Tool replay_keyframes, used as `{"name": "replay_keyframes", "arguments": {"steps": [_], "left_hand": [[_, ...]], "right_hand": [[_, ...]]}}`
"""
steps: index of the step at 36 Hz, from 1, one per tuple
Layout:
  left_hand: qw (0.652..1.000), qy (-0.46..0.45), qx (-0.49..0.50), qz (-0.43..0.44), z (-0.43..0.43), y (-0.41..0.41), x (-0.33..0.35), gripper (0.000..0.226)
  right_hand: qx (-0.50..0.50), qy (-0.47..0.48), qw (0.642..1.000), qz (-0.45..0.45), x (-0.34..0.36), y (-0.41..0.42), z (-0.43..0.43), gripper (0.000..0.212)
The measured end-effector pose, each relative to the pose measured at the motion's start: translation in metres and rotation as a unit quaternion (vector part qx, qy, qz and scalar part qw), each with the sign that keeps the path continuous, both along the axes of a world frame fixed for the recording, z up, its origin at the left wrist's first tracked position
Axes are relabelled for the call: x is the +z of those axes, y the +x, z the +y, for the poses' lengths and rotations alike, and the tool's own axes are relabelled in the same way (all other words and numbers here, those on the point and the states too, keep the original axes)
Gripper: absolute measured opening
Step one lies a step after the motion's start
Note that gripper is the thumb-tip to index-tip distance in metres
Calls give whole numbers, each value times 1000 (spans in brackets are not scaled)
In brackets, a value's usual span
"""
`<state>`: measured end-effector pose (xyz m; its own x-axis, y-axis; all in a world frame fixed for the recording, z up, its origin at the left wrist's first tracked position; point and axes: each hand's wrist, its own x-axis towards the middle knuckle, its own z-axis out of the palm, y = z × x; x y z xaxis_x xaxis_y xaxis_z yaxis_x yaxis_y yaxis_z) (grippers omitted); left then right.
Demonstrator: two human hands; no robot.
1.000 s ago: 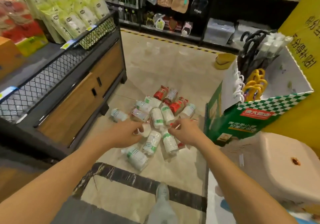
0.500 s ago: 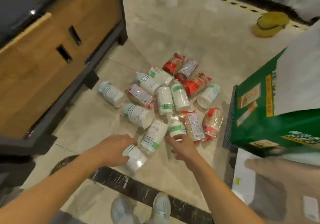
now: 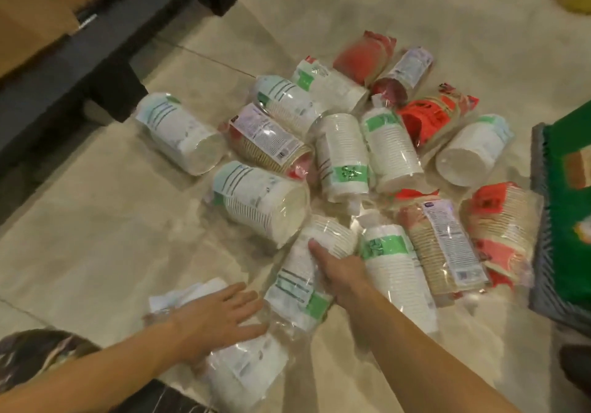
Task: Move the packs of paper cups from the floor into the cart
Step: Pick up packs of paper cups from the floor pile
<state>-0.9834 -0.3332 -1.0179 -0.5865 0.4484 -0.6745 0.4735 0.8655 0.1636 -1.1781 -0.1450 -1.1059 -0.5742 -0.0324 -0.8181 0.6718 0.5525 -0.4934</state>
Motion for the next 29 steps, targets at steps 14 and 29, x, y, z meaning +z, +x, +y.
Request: {"name": "replay_keyframes", "arguments": {"steps": [14, 29], "left_hand": [[950, 40, 309, 30, -50, 83, 55, 108], [509, 258, 809, 139, -47, 152, 511, 122]], "right_hand": [[-85, -69, 993, 48, 129, 29, -6, 92], [110, -81, 975, 174, 580, 82, -60, 109]]}}
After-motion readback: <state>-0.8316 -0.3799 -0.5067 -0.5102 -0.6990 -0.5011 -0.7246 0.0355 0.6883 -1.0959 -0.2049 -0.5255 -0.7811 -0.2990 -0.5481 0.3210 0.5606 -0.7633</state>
